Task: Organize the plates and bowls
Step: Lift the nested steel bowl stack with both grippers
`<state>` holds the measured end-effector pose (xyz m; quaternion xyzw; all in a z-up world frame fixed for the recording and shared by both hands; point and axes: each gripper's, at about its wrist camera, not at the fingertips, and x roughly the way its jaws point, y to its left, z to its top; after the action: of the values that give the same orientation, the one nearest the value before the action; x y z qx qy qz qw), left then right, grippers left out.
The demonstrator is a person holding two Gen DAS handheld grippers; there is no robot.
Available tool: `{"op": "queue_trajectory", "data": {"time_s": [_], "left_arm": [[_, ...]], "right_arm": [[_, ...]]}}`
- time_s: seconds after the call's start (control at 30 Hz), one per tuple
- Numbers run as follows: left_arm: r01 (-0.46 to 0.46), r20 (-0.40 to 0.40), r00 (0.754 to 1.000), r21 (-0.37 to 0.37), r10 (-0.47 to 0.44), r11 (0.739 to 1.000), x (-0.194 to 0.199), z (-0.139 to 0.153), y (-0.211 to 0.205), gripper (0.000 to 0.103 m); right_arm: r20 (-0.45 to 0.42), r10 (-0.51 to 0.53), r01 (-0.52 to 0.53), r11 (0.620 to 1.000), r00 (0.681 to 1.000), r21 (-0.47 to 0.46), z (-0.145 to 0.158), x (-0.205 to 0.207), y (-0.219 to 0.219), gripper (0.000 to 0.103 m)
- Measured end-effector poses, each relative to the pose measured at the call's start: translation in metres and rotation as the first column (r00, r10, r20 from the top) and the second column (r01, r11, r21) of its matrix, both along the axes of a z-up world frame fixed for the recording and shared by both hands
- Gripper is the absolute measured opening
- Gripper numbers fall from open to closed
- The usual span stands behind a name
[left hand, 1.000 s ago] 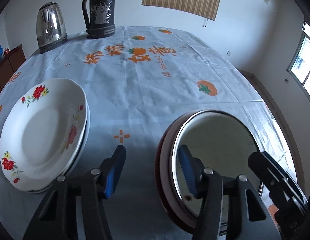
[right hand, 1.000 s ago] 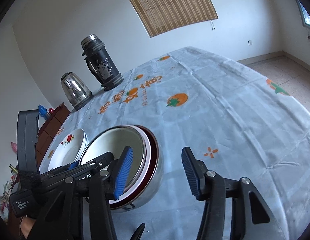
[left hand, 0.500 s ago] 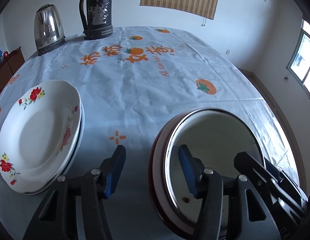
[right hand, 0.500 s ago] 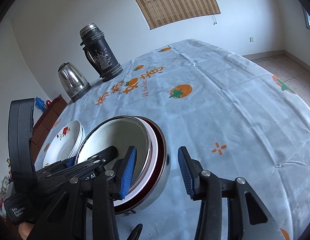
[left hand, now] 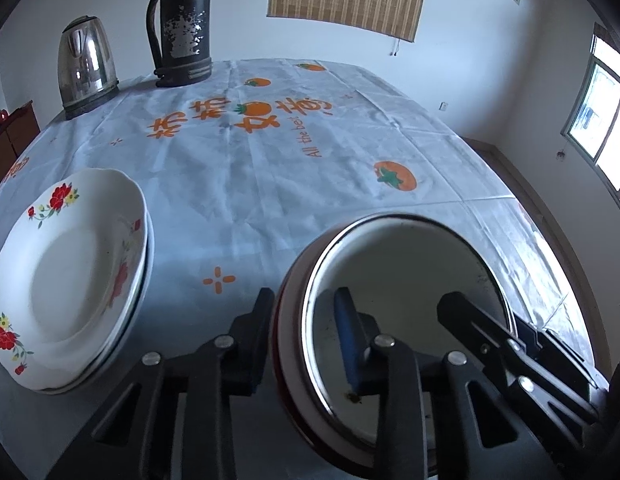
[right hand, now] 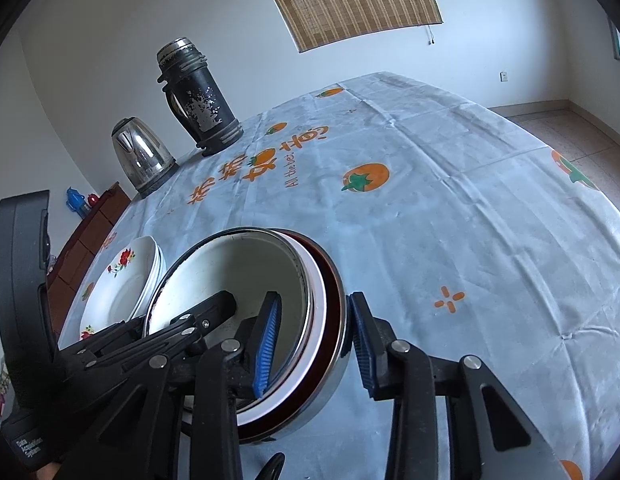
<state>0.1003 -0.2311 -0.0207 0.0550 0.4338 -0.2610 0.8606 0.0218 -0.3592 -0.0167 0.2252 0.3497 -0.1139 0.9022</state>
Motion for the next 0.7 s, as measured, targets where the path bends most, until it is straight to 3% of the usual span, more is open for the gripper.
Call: {"op": "queue_trajectory", "data": {"time_s": [0.7], "left_arm": [[0.004, 0.001, 1.0, -0.011, -0.004, 1.0, -0.0063, 0.0015, 0.0031, 0.027]], "right_arm": [[-0.037, -0.012, 0.011, 1.0, 0.999, -0.013, 0.0017, -0.0028, 0.0018, 0.033]]}}
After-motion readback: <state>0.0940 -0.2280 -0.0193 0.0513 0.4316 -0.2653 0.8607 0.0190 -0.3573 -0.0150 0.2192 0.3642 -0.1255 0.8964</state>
